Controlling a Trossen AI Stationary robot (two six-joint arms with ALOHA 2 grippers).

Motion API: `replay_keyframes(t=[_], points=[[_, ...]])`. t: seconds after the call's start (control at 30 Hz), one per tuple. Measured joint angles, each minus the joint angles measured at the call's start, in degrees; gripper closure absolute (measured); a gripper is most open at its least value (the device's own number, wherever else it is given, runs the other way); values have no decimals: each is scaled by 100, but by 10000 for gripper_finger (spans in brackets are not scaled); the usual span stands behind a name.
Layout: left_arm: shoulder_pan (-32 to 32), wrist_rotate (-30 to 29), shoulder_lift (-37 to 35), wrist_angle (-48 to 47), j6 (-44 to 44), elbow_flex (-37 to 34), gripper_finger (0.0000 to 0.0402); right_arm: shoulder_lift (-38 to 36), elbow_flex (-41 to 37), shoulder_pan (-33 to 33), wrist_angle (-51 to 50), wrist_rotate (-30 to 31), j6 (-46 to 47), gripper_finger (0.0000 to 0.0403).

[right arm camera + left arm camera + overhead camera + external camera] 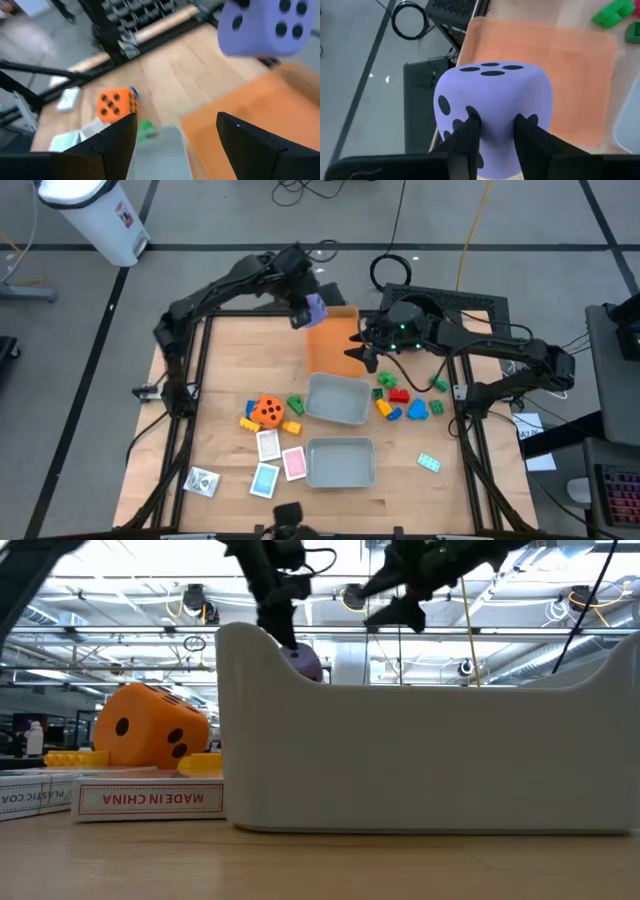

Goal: Pick & Place Toys
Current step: Put the purple dice into the orange bin

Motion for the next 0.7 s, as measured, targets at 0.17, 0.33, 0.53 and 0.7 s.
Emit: replay_keyframes(t=[0.17,0.33,0.53,0.7], points=[[-11,4,768,-193,231,780,305,-19,-1,-182,-291,-2,0,138],[-11,-44,1181,-220,431,1073,309,-21,-1,-325,-404,-7,-66,138],[28,-129,1423,-194,632,1076,310,-21,-1,-436,-551,-11,-173,138],[121,-138,1588,-191,643,1074,310,-21,-1,-478,-553,-8,-256,138]])
